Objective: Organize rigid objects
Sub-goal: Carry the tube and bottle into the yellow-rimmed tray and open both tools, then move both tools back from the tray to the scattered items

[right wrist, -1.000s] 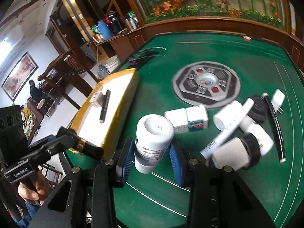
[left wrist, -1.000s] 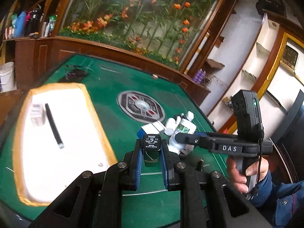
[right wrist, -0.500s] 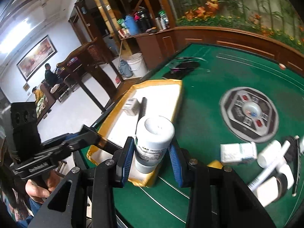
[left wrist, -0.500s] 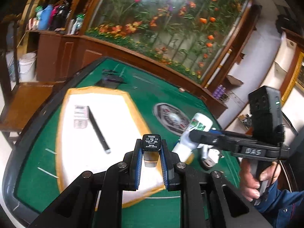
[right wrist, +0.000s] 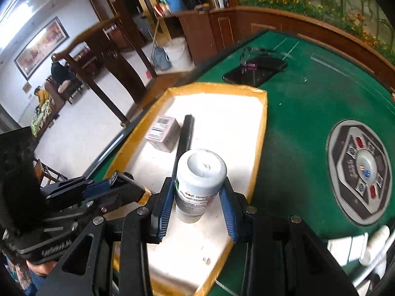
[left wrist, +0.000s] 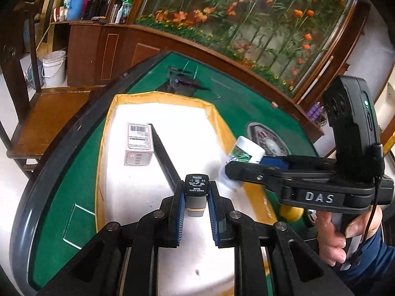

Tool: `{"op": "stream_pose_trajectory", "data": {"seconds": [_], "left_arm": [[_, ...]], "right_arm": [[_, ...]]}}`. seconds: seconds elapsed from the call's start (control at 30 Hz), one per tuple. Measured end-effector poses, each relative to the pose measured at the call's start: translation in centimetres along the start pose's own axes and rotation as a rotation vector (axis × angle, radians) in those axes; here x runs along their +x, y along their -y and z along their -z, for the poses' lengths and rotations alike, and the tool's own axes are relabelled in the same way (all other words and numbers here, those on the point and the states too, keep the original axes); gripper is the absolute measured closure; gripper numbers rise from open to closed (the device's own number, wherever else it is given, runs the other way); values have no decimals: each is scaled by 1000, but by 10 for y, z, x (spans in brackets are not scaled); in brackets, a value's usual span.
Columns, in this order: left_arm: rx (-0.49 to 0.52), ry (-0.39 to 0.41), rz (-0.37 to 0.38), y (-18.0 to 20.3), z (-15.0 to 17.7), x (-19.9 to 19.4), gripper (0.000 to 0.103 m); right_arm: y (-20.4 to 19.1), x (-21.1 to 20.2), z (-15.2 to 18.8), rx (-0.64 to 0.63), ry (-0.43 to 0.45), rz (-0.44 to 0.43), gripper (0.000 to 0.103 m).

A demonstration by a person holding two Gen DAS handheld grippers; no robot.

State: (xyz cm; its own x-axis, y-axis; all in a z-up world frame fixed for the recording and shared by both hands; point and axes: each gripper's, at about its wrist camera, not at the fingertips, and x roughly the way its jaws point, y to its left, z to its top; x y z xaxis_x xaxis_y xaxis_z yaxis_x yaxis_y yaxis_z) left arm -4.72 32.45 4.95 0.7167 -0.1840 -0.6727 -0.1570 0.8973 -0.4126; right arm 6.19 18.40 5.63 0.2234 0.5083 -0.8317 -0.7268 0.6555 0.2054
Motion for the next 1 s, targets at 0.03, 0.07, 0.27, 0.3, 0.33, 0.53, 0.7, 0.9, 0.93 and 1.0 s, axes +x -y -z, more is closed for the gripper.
{"op": "stream_pose_trajectory", "data": {"seconds": [0.03, 0.07, 0.27, 0.3, 0.33, 0.53, 0.7, 0.9, 0.93, 1.0], "left_arm": [[-2, -9, -7, -2, -2, 4, 85], [-4, -9, -8, -5, -5, 6, 85], [-32, -54, -18, -15, -22, 27, 85], [-40, -63, -17, -17, -23, 31, 85], [-50, -69, -16, -19, -26, 35, 85], [-86, -86, -3, -25, -30, 46, 85], [-95, -99, -14, -25, -29, 49, 85], [-90, -75, -15, -22, -29, 43, 44], [-94, -65, -9, -21, -28, 41, 41], [-87, -52, -7, -17, -27, 35, 41]], "right_arm": [[2, 6, -4, 0, -11, 4, 67], [2, 11, -8, -1, -21, 10, 67], [14, 38, -27, 60, -54, 3, 67], [15, 40, -30, 70, -56, -1, 68], [16, 44, -34, 79, -61, -3, 68], [30, 66, -50, 160, -99, -30, 68], [32, 74, -58, 188, -97, -24, 68], [25, 72, -60, 153, -47, 1, 59], [22, 69, -60, 134, -29, 12, 54], [21, 61, -59, 110, 5, 25, 51]]}}
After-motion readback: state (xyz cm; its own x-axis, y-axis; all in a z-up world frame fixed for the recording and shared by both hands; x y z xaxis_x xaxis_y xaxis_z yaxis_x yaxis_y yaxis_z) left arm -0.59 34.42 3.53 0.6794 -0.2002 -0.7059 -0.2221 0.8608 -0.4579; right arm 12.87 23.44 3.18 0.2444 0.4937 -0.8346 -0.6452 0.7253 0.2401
